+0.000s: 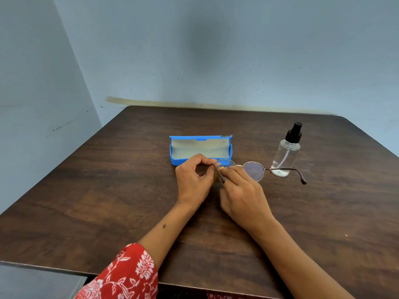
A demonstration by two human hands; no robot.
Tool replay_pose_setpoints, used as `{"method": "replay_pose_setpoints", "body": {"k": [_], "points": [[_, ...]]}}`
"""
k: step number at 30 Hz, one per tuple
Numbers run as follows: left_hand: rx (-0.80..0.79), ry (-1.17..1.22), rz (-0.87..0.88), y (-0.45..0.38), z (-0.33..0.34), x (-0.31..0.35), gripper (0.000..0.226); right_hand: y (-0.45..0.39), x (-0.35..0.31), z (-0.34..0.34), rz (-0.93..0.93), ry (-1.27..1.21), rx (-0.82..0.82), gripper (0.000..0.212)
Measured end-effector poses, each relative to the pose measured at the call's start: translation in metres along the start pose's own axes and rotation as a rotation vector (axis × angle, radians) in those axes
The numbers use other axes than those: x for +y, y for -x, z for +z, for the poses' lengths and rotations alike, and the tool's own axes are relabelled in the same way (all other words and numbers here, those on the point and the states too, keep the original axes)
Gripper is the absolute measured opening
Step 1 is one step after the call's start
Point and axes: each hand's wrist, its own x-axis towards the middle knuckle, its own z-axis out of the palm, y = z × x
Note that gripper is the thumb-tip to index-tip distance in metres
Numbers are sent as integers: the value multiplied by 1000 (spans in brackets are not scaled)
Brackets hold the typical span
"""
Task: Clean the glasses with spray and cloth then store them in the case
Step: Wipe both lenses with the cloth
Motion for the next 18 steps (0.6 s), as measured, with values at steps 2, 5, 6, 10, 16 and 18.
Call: {"method": "replay_pose_setpoints", "body": {"k": [2,5,6,10,16,18], "points": [[2,-12,2,0,1,0,8,-1,3,1,47,27,12,34],[4,-18,0,0,2,-1,10,-2,9,4,148,106,23,34],[3,-18,-4,0,3,-1,12,-2,9,4,157,117,28,34],[-5,-37,11,0,0,-1,8,-1,2,1,55,34,21,36],[-8,-32,-12,0,1,0,14,-2,7,2,141,79,12,36],[-6,-27,-20,0,0,0,24,-3,8,2,178,111,3,38]]}}
